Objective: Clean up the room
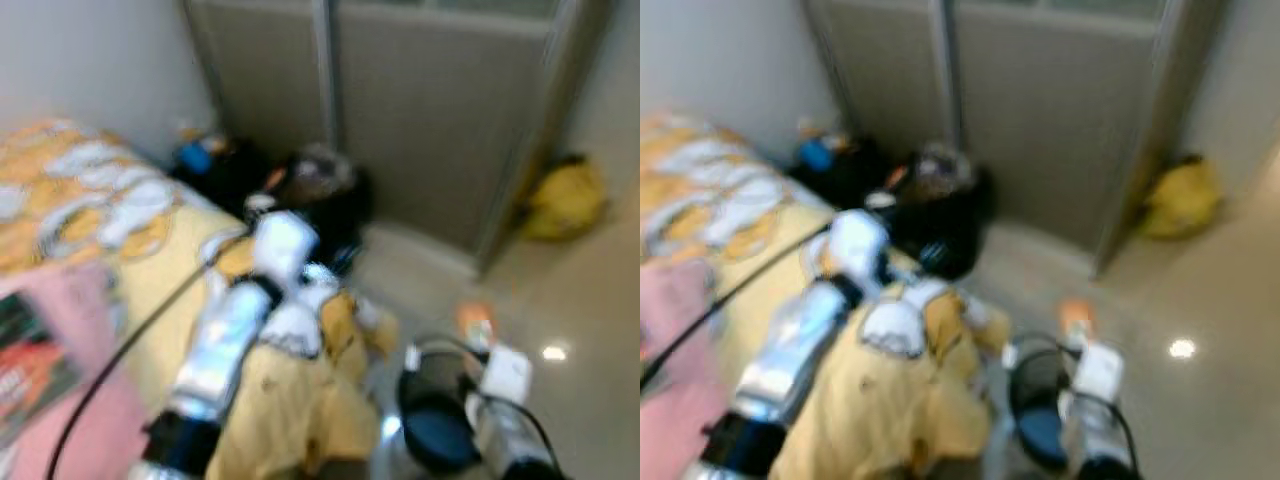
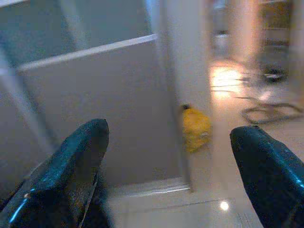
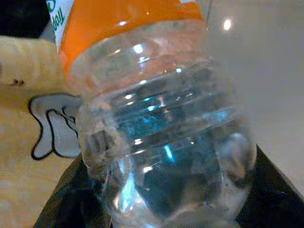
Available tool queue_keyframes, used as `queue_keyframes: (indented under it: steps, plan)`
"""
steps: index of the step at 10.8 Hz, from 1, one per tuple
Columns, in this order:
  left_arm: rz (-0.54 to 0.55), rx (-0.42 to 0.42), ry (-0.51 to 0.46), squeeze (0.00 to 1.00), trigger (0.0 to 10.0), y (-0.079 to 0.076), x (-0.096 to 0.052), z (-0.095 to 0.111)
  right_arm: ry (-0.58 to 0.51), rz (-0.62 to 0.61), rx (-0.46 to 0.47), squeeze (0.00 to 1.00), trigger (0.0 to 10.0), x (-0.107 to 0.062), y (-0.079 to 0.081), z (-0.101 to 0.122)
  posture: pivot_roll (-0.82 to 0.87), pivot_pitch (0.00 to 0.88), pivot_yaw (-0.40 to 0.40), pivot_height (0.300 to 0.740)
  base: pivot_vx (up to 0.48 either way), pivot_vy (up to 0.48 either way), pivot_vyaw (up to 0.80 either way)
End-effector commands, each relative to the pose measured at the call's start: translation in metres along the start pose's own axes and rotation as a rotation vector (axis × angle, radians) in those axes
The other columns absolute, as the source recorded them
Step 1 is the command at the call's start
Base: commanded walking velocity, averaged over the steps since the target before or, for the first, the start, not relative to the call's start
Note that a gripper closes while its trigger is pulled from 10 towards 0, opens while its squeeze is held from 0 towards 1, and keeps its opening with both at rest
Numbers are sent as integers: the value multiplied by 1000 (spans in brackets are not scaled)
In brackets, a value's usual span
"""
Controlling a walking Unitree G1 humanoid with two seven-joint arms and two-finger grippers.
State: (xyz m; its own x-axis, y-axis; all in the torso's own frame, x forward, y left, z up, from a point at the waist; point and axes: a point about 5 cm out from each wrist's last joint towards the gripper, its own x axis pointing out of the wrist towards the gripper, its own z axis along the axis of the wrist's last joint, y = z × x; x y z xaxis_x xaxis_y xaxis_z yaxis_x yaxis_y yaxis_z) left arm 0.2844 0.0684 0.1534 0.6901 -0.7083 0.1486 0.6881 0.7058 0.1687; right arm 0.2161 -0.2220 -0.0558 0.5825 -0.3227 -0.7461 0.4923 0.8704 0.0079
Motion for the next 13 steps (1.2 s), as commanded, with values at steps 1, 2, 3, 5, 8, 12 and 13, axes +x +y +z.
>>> queue_keyframes:
  steps: [1, 2, 3, 5, 8, 12, 13]
  plan:
    - [4, 13, 3, 0, 10000, 10, -7, 9, -23, 30, 31, 0, 10000, 0, 12, 9, -62, 29, 166, 732, 0, 0, 0]
    - [-13, 3, 22, 0, 10000, 17, -17, 20, 31, -17, 94, 0, 10000, 2, 9, 2, -13, 62, 196, 732, 0, 0, 0]
    - [-29, 4, 42, 0, 10000, 17, -23, 23, 50, -49, 116, 0, 10000, 2, 6, -3, 3, 72, 208, 732, 0, 0, 0]
    - [-55, -10, 102, 0, 10000, 12, -38, 21, 81, -168, 136, 1000, 10000, 2, -11, -10, 26, 99, 234, 732, 0, 0, 0]
    - [-86, -54, 143, 0, 10000, 4, -50, 24, -16, -259, 133, 1000, 10000, 5, -31, 10, 46, 117, 265, 732, 0, 0, 0]
    - [-44, -53, 205, 0, 10000, 5, -57, 19, -135, -161, -5, 1000, 10000, 4, -4, 26, 48, 101, 252, 732, 0, 0, 0]
    - [51, -90, 237, 0, 10000, 10, -58, 8, -218, -138, -86, 1000, 10000, 2, 7, 35, 38, 86, 228, 732, 0, 0, 0]
